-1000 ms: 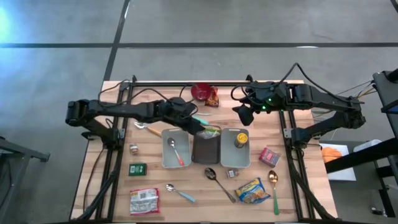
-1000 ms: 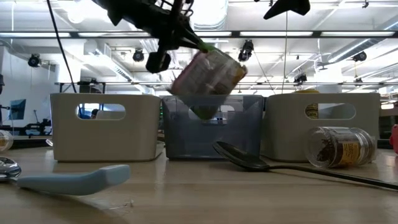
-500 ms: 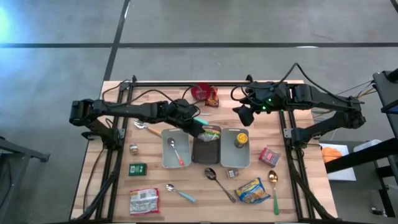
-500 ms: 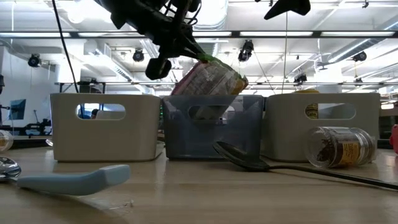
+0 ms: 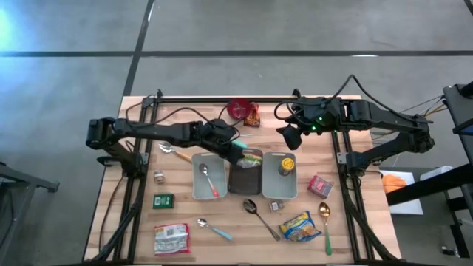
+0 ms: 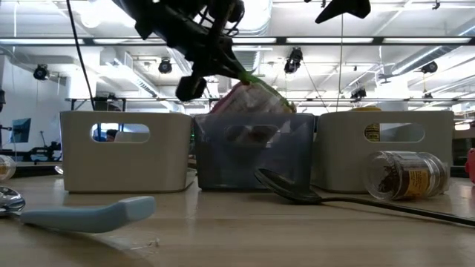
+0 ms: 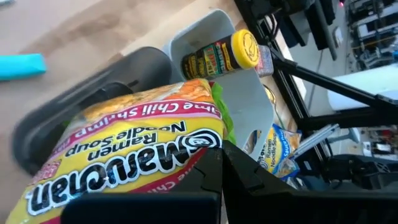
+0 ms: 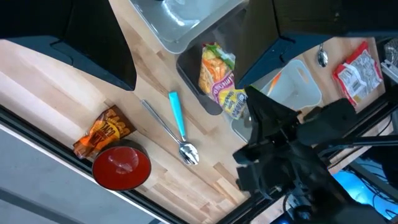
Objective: Pick & Place Food Item
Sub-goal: Put the green noodle pack into the black bin
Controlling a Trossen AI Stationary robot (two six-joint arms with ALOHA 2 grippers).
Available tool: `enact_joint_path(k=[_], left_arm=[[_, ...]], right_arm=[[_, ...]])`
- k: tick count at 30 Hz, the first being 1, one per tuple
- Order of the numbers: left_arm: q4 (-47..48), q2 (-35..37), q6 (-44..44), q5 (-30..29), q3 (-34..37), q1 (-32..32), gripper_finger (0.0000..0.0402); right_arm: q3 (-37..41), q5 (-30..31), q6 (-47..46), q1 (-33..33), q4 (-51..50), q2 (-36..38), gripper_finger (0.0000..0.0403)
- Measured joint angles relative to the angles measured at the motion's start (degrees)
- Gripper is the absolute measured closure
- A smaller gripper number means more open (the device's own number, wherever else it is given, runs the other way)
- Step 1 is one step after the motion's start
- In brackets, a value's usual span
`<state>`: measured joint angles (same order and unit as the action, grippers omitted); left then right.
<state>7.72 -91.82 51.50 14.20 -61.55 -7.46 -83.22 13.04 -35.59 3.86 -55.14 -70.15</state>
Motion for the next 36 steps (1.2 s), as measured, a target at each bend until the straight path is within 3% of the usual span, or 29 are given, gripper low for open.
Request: enact_joint_path(k=[6,23,36], left_arm=[[-4.97,-2.15,1.42,2.24,0.05,0.02,0.0401],[-4.96,-5.94,-0.54,1.85,0.05,-0.14,0.0401],[-2.77,-5.87,1.01,-5.05,0.05,-1.25,0.0401]], right_arm=[[0.00,-0.01,-0.11,0.00,-0.33,0.00,0.0135],[0.00,-0.03,-0.27,-0.26,-1.94,0.00,0.0135],[0.00,-0.02,-0.30,-0.66,-1.90,0.00,0.0135]])
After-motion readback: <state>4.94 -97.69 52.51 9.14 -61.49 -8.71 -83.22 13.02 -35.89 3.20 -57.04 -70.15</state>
